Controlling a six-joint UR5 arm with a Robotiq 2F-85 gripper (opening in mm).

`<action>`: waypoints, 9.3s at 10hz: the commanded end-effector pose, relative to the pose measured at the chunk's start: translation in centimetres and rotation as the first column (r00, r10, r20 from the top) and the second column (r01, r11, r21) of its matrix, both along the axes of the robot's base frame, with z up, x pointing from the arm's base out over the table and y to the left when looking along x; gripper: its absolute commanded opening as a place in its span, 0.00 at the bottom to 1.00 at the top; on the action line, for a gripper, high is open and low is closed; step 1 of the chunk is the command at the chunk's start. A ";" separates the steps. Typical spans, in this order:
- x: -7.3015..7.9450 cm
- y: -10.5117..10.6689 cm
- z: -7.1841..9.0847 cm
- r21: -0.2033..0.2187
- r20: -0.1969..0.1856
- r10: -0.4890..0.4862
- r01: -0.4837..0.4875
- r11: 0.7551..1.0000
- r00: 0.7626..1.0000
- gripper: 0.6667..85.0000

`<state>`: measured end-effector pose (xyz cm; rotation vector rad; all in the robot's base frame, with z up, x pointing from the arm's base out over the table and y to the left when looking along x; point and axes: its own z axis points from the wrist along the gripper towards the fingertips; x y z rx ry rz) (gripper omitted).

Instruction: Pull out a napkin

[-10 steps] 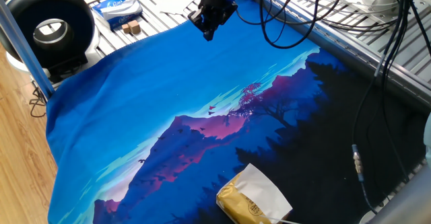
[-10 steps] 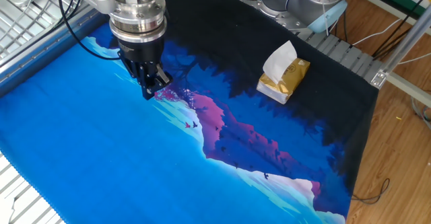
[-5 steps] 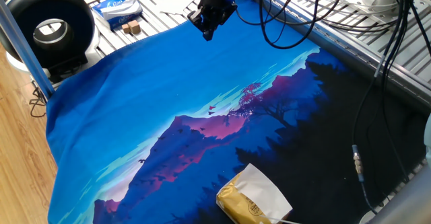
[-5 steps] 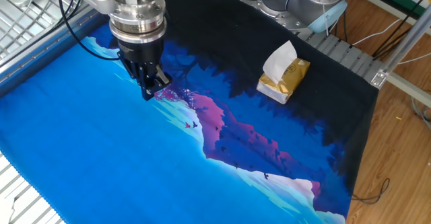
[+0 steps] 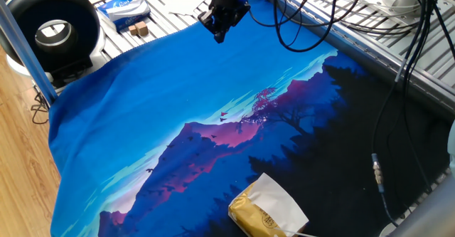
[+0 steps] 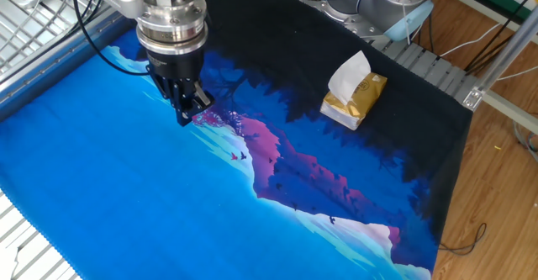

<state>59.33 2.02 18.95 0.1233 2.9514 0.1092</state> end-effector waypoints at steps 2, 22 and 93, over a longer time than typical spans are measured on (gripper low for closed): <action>0.1 0.2 0.1 0.013 0.003 -0.003 0.003 1.000 1.000 0.00; -1.2 -0.5 -0.5 -0.064 -0.030 0.039 -0.041 0.997 0.999 0.00; -35.0 11.7 -10.7 0.201 -0.134 0.215 -0.186 0.962 0.967 0.63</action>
